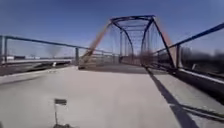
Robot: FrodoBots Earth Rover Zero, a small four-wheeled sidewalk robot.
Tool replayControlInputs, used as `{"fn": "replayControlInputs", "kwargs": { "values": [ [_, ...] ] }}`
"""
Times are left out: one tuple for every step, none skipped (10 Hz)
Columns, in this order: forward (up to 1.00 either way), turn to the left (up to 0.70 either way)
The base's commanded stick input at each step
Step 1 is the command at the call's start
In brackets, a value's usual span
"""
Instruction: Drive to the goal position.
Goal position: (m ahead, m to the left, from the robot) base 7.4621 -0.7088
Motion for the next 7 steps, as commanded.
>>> {"fn": "replayControlInputs", "kwargs": {
  "values": [
    [1.0,-0.4],
    [1.0,-0.4],
    [1.0,-0.4],
    [1.0,-0.4],
    [1.0,-0.4],
    [1.0,-0.39],
    [1.0,-0.21]
  ]
}}
